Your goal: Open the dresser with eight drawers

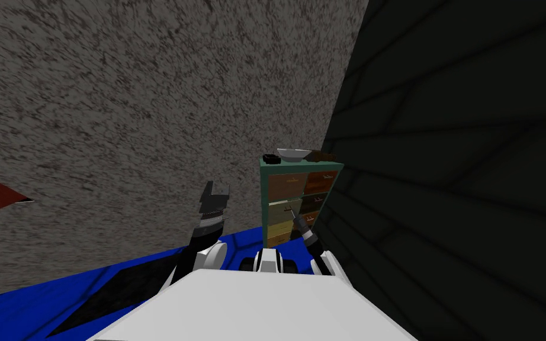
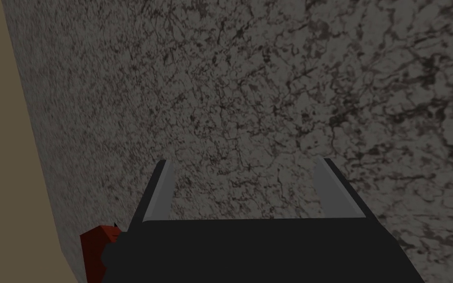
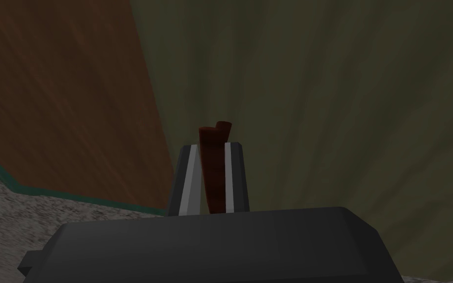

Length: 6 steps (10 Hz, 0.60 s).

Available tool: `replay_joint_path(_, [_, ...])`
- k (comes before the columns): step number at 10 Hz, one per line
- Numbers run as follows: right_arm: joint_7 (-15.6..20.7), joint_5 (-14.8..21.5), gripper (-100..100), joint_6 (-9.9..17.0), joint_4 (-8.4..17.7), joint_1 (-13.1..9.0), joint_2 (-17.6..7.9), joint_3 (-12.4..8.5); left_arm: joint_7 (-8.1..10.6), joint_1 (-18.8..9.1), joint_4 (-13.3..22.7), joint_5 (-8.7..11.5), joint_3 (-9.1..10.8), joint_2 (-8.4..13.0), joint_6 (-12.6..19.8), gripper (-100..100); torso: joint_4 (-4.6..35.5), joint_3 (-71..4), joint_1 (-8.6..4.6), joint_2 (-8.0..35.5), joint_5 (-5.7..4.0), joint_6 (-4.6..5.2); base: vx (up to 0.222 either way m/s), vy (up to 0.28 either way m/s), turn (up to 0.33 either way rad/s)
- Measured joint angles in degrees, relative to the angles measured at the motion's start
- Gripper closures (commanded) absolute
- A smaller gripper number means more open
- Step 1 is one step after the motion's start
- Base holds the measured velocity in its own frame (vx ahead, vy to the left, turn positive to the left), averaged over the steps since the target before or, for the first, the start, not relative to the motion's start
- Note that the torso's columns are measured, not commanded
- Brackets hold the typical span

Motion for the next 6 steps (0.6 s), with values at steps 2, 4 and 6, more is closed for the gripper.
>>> replay_joint_path(2, [-1.1, 0.3, 100, 0.7, -0.4, 0.2, -0.7, 0.1, 0.00, 0.0, 0.0, 0.0, 0.00, 0.0, 0.0, 0, 0.0, -0.1, 0.04, -0.2, 0.04, -0.03, -0.140, -0.023, -0.010])
replay_joint_path(4, [-1.3, 0.3, 100, 0.7, -0.6, 0.3, -0.9, 0.2, 0.00, 0.0, 0.0, 0.0, 0.00, 0.0, 0.0, 0, 0.1, -0.2, 0.14, -0.3, 0.10, -0.04, -0.150, -0.033, -0.027])
replay_joint_path(6, [-1.8, 0.3, 100, 0.6, -0.9, 0.4, -1.2, 0.4, 0.00, 0.0, 0.0, 0.0, 0.00, 0.0, 0.0, 0, 0.0, 0.0, -0.03, 0.0, 0.00, -0.01, -0.206, -0.057, -0.026])
